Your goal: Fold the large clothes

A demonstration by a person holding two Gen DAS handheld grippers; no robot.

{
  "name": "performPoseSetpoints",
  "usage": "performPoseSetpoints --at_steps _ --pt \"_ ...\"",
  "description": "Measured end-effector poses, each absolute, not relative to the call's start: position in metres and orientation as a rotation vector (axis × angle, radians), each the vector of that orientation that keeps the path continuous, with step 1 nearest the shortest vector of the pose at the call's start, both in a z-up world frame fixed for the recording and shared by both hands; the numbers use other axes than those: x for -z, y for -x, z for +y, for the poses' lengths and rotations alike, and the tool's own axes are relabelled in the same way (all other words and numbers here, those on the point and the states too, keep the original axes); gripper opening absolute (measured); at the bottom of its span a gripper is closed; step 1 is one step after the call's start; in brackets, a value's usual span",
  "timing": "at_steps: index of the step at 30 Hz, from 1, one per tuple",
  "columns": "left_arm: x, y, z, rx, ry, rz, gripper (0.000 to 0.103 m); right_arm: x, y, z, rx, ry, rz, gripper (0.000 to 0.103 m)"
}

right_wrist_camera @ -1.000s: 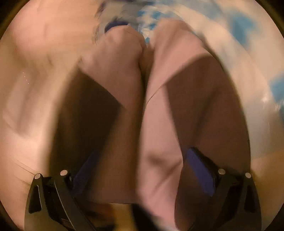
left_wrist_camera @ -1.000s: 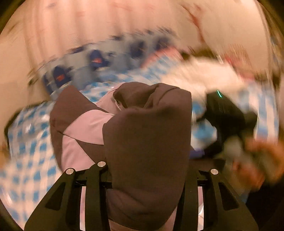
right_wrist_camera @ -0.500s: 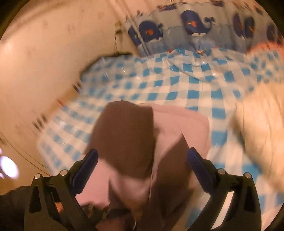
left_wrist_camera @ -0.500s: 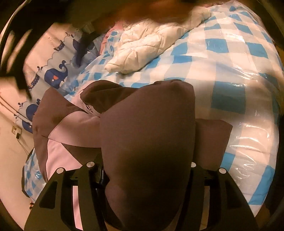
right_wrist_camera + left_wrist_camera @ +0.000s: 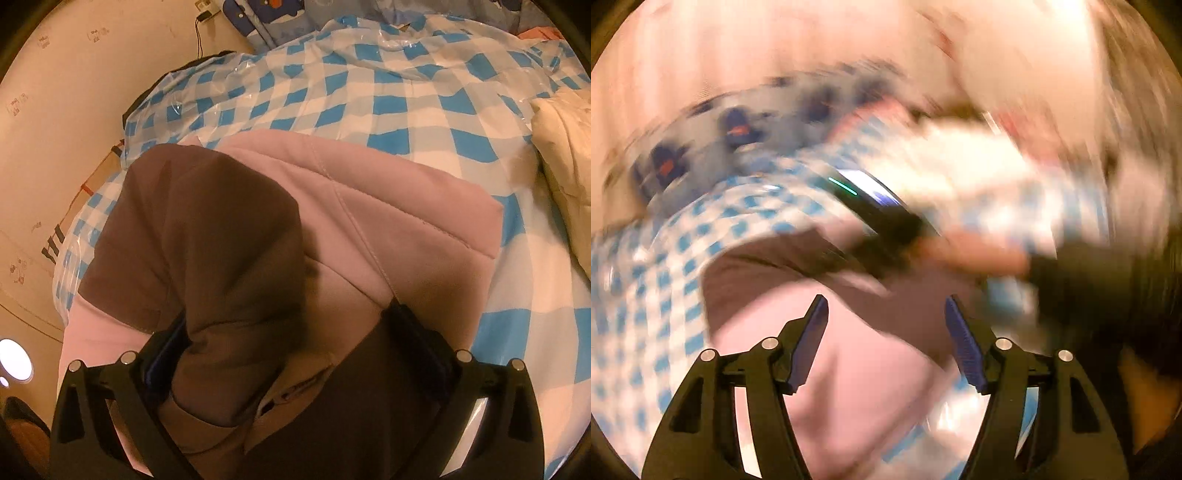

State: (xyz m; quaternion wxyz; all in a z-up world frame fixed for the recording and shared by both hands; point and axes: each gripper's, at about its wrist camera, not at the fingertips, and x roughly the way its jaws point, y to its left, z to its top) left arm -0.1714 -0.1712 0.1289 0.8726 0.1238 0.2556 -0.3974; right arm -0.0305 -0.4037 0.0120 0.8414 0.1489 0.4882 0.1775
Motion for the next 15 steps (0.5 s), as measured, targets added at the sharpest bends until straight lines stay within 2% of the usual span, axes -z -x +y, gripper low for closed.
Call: performPoseSetpoints --at_steps 1,2,3,6,9,12,15 --pt "-0.140 0.152 -0.157 0.797 -0.150 0.521 0.081 -0.008 0.020 -0.406 -0.372 -0.322 1.017 0.098" --pt "-0.148 0.127 -0.142 0.751 -0.025 0.522 0.086 -0.007 0.024 -0.408 -0.369 -0.340 0.999 0.098" --pt "-0.148 0.099 -0.134 0.716 0.084 0.544 0.087 -0.006 0.019 -0.411 -0.367 -0.353 0.992 0.098" --pt "-0.110 0.001 -0.141 0.692 0.348 0.778 0.086 0.000 0.022 -0.416 -0.348 -0.396 0.965 0.098" --pt "-0.056 -0.031 -0.169 0.634 0.278 0.927 0.083 0.005 0.026 -0.420 -0.339 -0.424 0.944 0.098" --pt "-0.009 -0.037 -0.202 0.592 0.129 0.962 0.094 0.018 0.022 -0.423 -0.335 -0.410 0.930 0.098" --pt "0.003 -0.037 -0.219 0.550 0.019 0.981 0.095 0.024 0.014 -0.423 -0.330 -0.403 0.961 0.098"
